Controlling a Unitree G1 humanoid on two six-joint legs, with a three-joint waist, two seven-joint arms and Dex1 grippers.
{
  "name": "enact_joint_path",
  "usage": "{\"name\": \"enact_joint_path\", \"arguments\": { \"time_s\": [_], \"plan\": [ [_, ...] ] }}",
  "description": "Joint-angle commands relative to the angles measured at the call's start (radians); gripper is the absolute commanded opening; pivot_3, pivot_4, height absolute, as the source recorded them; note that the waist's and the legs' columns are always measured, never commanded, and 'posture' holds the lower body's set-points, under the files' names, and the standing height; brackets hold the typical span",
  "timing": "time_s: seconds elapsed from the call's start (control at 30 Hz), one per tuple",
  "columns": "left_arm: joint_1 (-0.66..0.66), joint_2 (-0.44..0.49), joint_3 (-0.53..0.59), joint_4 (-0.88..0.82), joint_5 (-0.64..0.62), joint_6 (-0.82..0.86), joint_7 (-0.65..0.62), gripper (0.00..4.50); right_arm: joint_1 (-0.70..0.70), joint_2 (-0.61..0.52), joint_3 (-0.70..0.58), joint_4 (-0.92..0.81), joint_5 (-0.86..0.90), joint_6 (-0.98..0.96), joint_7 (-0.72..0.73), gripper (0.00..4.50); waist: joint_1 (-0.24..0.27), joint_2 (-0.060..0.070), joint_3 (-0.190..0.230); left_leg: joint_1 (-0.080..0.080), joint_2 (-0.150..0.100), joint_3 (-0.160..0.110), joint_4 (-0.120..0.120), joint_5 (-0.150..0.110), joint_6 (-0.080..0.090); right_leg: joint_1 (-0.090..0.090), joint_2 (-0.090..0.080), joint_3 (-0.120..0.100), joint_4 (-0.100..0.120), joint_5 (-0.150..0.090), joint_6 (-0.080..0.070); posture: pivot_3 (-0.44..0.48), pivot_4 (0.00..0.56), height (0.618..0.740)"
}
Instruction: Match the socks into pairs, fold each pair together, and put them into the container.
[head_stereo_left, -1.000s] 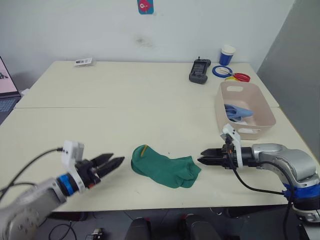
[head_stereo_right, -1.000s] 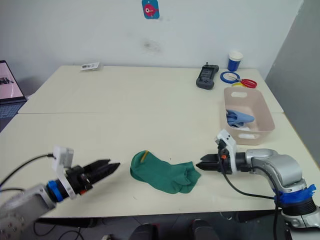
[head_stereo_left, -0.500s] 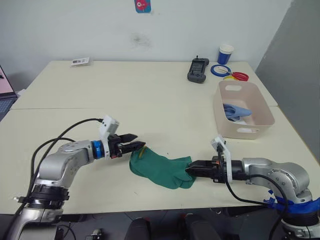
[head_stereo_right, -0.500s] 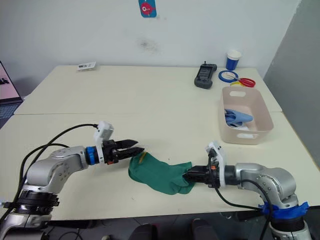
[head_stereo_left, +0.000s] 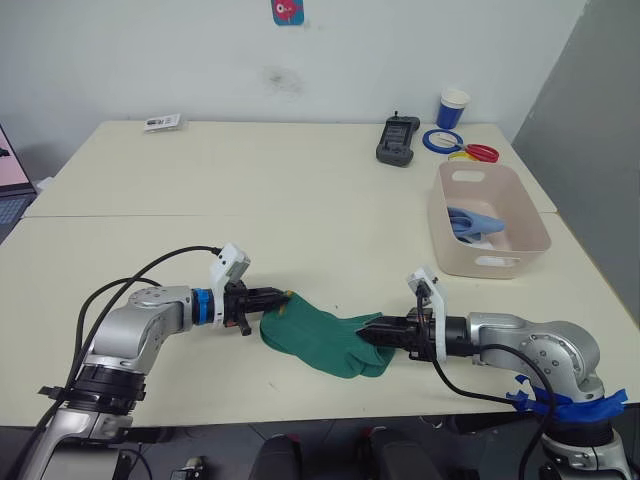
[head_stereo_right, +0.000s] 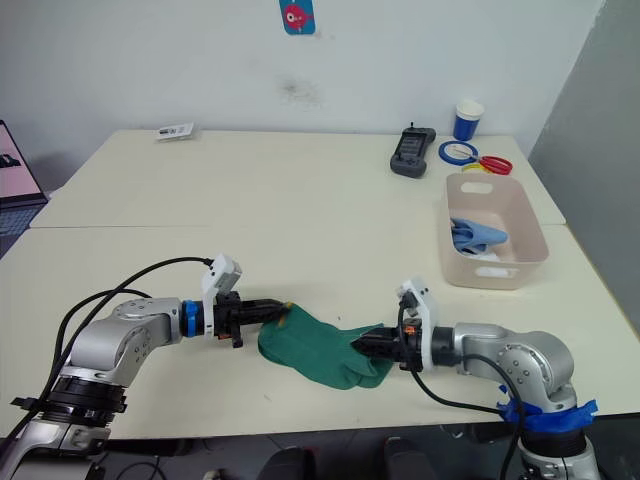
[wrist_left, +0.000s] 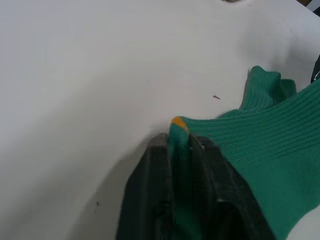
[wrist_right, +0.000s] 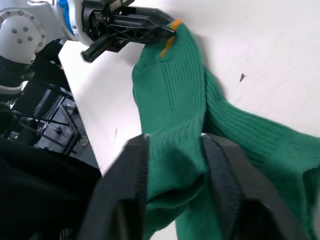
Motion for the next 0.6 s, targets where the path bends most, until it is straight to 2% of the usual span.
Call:
{"name": "enact_joint_path", "arguments": {
  "time_s": [0.03, 0.07, 0.1, 0.3, 0.43, 0.6],
  "plan": [
    [0.001, 0.007, 0.044, -0.040, -0.012, -0.015, -0.017, 0.00, -0.026, -0.021, -0.015, -0.005, 0.023, -0.015, 0.017, 0.48, 0.000, 0.000, 0.000, 0.000, 0.000, 0.000, 0.000, 0.000, 0.000, 0.000, 0.000, 0.000, 0.000, 0.000, 0.000, 0.000, 0.150, 0.740],
    [0.006, 0.009, 0.048, -0.046, -0.014, -0.013, -0.019, 0.00, -0.030, -0.024, -0.016, -0.003, 0.027, -0.016, 0.021, 0.09, -0.001, 0.000, 0.000, 0.000, 0.000, 0.000, 0.000, 0.000, 0.000, 0.000, 0.000, 0.000, 0.000, 0.000, 0.000, 0.000, 0.150, 0.740],
    [0.012, 0.011, 0.056, -0.051, -0.016, -0.012, -0.020, 0.00, -0.037, -0.027, -0.016, 0.000, 0.029, -0.017, 0.025, 0.02, -0.001, 0.000, 0.000, 0.000, 0.000, 0.000, 0.000, 0.000, 0.000, 0.000, 0.000, 0.000, 0.000, 0.000, 0.000, 0.000, 0.150, 0.740],
    [0.057, 0.023, 0.120, -0.134, -0.053, 0.042, -0.004, 0.00, -0.073, -0.055, -0.029, 0.004, 0.057, -0.011, 0.055, 0.02, -0.001, 0.000, 0.000, 0.000, 0.001, 0.000, 0.000, 0.000, 0.000, 0.000, 0.000, 0.000, 0.000, 0.000, 0.000, 0.000, 0.150, 0.740],
    [0.129, 0.024, 0.197, -0.274, -0.127, 0.143, 0.053, 0.00, -0.074, -0.114, -0.065, -0.035, 0.137, 0.027, 0.099, 0.02, -0.001, 0.000, 0.000, 0.000, 0.001, 0.000, 0.000, 0.000, 0.000, 0.000, -0.001, 0.000, 0.000, 0.000, 0.000, 0.000, 0.150, 0.740],
    [0.279, -0.009, 0.293, -0.512, -0.262, 0.263, 0.161, 0.00, -0.052, -0.210, -0.108, -0.096, 0.291, 0.090, 0.157, 0.02, -0.001, 0.000, 0.000, 0.000, 0.001, -0.001, 0.000, 0.000, 0.000, 0.000, -0.002, 0.001, 0.000, 0.000, 0.000, 0.000, 0.150, 0.740]
  ]
}}
